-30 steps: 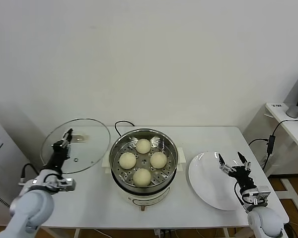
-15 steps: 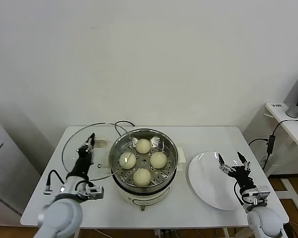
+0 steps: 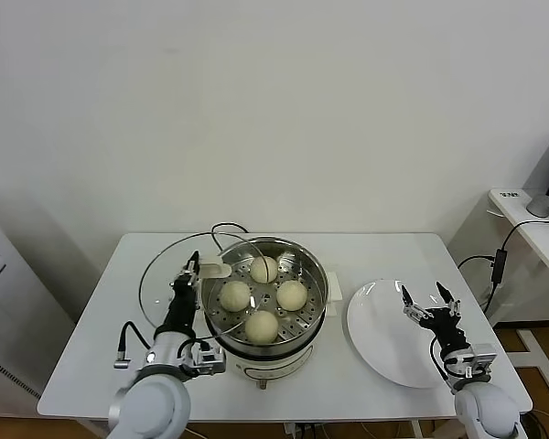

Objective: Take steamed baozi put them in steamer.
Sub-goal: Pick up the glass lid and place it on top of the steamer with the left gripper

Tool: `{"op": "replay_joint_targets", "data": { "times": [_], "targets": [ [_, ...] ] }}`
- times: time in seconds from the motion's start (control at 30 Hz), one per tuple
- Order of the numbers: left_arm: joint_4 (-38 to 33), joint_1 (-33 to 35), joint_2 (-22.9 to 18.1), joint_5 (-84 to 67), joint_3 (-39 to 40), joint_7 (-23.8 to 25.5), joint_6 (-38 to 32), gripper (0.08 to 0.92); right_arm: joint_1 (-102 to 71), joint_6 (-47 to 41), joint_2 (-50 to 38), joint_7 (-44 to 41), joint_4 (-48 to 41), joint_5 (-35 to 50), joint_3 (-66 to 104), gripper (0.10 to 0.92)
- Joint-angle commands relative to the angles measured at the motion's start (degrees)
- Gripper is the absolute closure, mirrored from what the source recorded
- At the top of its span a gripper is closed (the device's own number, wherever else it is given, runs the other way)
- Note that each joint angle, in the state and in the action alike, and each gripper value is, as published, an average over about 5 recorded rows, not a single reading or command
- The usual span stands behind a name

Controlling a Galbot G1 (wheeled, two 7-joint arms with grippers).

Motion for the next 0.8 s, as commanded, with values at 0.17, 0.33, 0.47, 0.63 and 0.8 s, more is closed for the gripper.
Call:
{"op": "replay_joint_targets", "data": {
  "times": [0.17, 0.33, 0.47, 0.63, 0.8],
  "targets": [
    [1.37, -4.35, -2.62, 2.50, 6.81, 0.68, 2.54, 0.889, -0.14, 0.02, 0.23, 0.05, -0.26, -0.09, -0.05, 0.203],
    [2.68, -5.68, -3.36, 2.97, 8.61, 0.42, 2.04, 0.889, -0.21, 0.02, 0.39, 0.04, -0.29, -0.07, 0.05, 0.203],
    [3.41, -6.21, -3.80, 3.37, 9.45, 0.38, 1.77, 0.889, -0.23, 0.05, 0.45, 0.03, -0.41, -0.03, 0.14, 0.203],
    [4.10, -6.78, -4.50, 3.51, 10.32, 0.27, 1.70, 0.889, -0.18, 0.14, 0.58, -0.03, -0.73, -0.04, 0.21, 0.203],
    [5.15, -7.68, -5.39, 3.55, 11.33, -0.02, 1.45, 0.889, -0.14, 0.14, 0.78, -0.05, -0.79, -0.04, 0.19, 0.203]
  ]
}}
